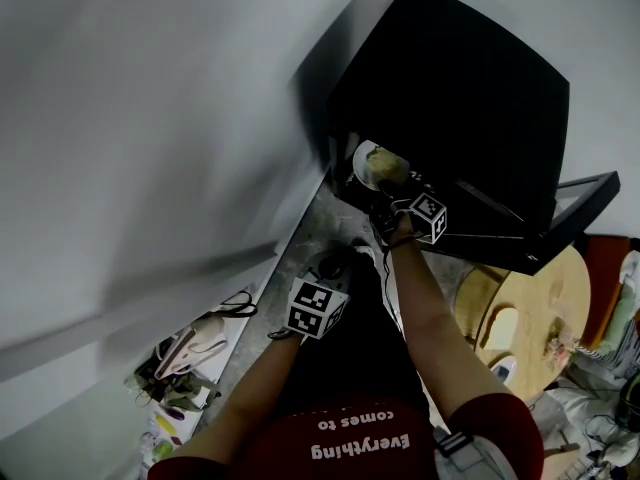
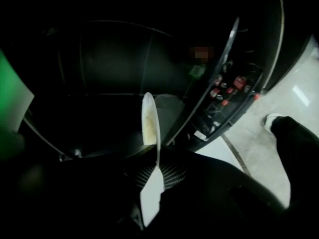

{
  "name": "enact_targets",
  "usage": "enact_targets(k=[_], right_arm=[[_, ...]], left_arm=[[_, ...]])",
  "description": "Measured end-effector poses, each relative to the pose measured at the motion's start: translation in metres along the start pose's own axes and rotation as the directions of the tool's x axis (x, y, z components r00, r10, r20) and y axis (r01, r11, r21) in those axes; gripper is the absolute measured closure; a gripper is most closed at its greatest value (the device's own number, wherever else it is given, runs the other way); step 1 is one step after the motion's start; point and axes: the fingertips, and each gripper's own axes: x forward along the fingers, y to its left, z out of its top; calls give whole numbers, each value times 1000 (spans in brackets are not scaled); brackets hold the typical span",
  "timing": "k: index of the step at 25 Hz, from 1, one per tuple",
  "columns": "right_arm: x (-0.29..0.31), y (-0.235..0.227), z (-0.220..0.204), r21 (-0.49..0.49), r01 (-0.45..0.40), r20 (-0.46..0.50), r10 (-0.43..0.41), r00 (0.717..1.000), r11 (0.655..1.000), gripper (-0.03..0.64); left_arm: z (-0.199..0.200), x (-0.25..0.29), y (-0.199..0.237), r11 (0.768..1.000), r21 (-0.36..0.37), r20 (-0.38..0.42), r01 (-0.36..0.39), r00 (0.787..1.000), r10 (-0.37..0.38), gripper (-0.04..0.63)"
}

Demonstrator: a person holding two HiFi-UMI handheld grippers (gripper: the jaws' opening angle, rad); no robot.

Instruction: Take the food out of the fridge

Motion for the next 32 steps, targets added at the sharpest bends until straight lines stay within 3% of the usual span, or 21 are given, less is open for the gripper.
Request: enact_targets(k=[3,16,23,32], right_arm=[[-4,8,-2,-14,-48,-15,48,999,999,595],[-48,0,-28,-67,-80,-107,72,992,995,595],[-95,9,-80,-70,-167,-271,143,952,983,595],[-198,18,-131,-9,-232,-385,211,899,973,595]], left_arm=[[2,-3,2,1000,5,3,-5,1000,5,595],[9,-19,1,999,26,36,-24,999,23,595],[3,-44,0,999,20,54,-50,997,48,595],[5,-89,-12,997,-7,137,-72,988,72,595]])
